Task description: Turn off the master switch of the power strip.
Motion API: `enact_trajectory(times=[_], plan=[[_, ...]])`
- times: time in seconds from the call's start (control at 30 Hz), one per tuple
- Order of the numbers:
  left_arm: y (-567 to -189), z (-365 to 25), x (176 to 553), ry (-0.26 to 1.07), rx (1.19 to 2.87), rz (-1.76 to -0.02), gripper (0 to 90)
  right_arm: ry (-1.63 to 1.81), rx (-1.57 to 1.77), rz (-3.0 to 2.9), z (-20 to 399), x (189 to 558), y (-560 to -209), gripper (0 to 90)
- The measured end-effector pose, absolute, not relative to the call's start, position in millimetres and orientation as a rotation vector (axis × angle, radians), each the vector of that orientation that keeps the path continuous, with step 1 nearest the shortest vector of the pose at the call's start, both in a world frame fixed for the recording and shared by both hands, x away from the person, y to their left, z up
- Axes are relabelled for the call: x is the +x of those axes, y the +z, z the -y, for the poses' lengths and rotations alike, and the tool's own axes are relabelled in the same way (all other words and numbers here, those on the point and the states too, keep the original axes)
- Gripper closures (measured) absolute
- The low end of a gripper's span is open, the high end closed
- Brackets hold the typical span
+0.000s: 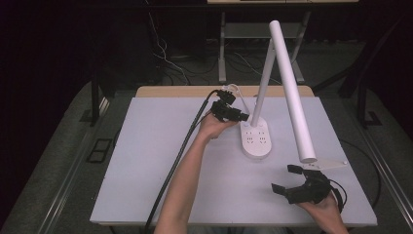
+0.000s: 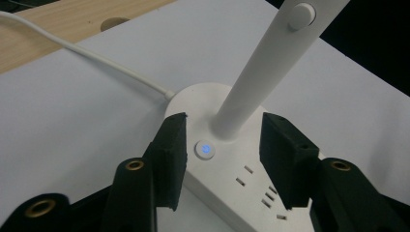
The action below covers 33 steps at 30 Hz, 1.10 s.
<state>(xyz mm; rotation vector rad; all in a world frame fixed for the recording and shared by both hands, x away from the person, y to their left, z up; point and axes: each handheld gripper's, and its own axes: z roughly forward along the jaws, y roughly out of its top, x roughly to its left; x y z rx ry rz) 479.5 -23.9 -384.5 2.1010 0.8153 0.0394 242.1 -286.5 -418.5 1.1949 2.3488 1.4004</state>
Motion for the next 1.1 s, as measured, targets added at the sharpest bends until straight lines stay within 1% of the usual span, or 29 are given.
enact_trajectory(times=[0.2, 0.27, 0.3, 0.4, 0.53, 0.9, 1.1], plan=[[-390, 28, 482, 0.032, 2.083, -0.829, 60.2, 1.404, 1.191, -2.353, 287, 242, -419, 0.2], [-392, 30, 482, 0.027, 2.08, -0.838, 64.4, 1.403, 1.193, -2.356, 287, 243, -419, 0.2], [-393, 31, 483, 0.023, 2.085, -0.837, 64.4, 1.405, 1.195, -2.354, 286, 243, -419, 0.2], [-397, 34, 484, 0.021, 2.074, -0.841, 68.4, 1.407, 1.192, -2.353, 287, 243, -419, 0.2], [-402, 37, 485, 0.018, 2.07, -0.847, 75.3, 1.402, 1.194, -2.355, 287, 243, -419, 0.2], [-411, 41, 488, 0.023, 2.052, -0.881, 88.0, 1.403, 1.189, -2.359, 287, 244, -419, 0.2], [-417, 45, 488, 0.021, 2.063, -0.893, 89.6, 1.404, 1.181, -2.367, 287, 244, -419, 0.2]])
